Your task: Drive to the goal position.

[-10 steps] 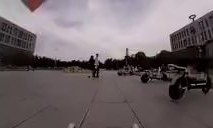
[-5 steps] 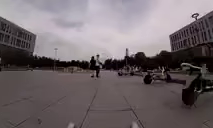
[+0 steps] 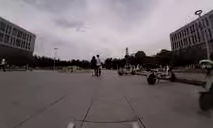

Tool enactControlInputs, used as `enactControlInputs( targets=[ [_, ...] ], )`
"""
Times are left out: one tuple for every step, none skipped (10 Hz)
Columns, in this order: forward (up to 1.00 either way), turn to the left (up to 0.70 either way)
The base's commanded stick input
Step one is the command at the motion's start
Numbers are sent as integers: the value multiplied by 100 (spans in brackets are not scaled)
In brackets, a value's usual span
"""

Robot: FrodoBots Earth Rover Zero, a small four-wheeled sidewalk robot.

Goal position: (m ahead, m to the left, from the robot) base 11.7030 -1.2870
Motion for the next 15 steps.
enactControlInputs(
  targets=[
    [70, 0],
    [70, 0],
    [70, 0],
    [70, 0],
    [70, 0],
    [70, 0],
    [70, 0],
    [70, 0],
    [70, 0],
    [70, 0],
    [70, 0],
    [70, 0],
    [70, 0],
    [70, 0],
    [70, 0]
  ],
)
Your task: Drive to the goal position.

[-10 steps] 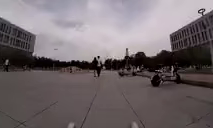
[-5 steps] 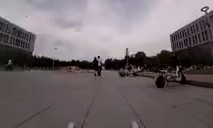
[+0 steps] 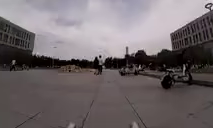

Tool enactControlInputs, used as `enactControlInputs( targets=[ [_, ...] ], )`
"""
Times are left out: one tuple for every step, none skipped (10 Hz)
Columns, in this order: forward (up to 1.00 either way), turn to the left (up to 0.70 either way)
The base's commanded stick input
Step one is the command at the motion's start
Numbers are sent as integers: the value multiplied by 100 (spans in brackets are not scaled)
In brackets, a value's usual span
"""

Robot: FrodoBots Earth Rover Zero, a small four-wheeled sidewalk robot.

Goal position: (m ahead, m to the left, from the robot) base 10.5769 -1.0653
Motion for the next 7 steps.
enactControlInputs(
  targets=[
    [70, 0],
    [70, 0],
    [70, 0],
    [70, 0],
    [70, 0],
    [70, 0],
    [70, 0]
  ],
)
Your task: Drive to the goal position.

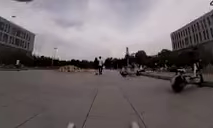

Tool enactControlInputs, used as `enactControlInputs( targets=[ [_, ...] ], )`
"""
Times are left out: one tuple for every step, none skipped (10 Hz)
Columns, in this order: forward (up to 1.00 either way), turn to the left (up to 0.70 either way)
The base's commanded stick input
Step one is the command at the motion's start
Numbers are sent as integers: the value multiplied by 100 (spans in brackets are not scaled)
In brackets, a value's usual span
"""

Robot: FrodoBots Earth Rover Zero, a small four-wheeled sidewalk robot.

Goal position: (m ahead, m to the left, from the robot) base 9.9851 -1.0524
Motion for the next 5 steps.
enactControlInputs(
  targets=[
    [70, 0],
    [70, 0],
    [70, 0],
    [70, 0],
    [70, 0]
  ],
)
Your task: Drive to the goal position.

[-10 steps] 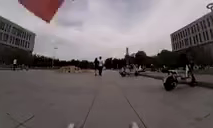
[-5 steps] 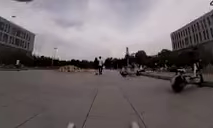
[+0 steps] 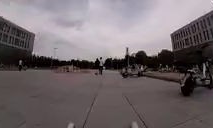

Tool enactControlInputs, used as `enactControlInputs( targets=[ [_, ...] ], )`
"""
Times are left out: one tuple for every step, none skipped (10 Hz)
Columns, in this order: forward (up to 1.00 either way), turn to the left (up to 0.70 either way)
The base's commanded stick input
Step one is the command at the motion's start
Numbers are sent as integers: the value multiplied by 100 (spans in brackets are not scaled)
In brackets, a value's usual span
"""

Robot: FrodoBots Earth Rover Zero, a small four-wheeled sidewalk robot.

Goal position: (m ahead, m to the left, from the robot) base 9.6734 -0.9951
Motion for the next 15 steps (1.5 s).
enactControlInputs(
  targets=[
    [70, 0],
    [70, 0],
    [70, 0],
    [70, 0],
    [70, 0],
    [70, 0],
    [70, 0],
    [70, 0],
    [70, 0],
    [70, 0],
    [70, 0],
    [70, 0],
    [70, 0],
    [70, 0],
    [70, 0]
  ],
)
